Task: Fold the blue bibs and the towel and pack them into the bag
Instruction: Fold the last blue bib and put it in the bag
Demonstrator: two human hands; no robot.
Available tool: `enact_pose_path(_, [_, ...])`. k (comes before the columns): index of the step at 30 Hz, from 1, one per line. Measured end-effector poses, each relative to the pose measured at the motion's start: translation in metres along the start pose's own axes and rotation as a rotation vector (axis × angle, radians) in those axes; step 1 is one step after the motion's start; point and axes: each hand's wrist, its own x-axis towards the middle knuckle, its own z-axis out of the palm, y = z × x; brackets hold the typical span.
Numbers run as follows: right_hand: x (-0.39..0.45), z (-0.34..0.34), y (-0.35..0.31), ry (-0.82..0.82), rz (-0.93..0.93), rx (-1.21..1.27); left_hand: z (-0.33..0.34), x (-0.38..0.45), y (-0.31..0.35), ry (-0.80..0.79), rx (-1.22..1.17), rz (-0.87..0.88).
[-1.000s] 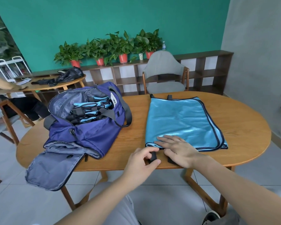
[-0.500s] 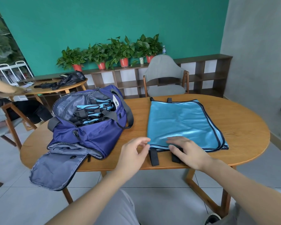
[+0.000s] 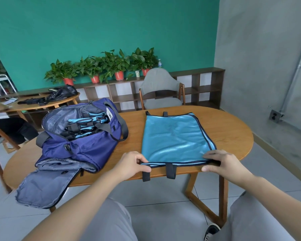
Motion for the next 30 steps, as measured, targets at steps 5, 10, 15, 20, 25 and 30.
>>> enact_pose_path(5, [-0.015, -0.007, 0.003, 0.046, -0.028, 0.001, 0.000, -0.026, 0.002, -0.020, 0.014, 0.035])
enact_pose_path(10, [-0.024, -0.008, -0.004, 0.100, -0.060, 0.028, 0.003, -0.040, 0.006, 0.023, 0.050, 0.075])
enact_pose_path(15, [-0.029, -0.035, -0.025, -0.014, 0.033, 0.148, -0.017, -0.047, 0.027, 0.076, -0.133, 0.045])
enact_pose_path(20, [-0.011, -0.072, -0.049, -0.016, 0.024, 0.345, -0.046, -0.034, 0.046, 0.122, -0.295, 0.085])
enact_pose_path(25, [0.032, -0.084, -0.051, 0.019, 0.091, 0.350, -0.058, 0.005, 0.045, 0.130, -0.375, 0.065])
enact_pose_path(30, [0.098, -0.072, -0.027, 0.007, 0.183, 0.374, -0.047, 0.073, 0.022, 0.147, -0.353, 0.025])
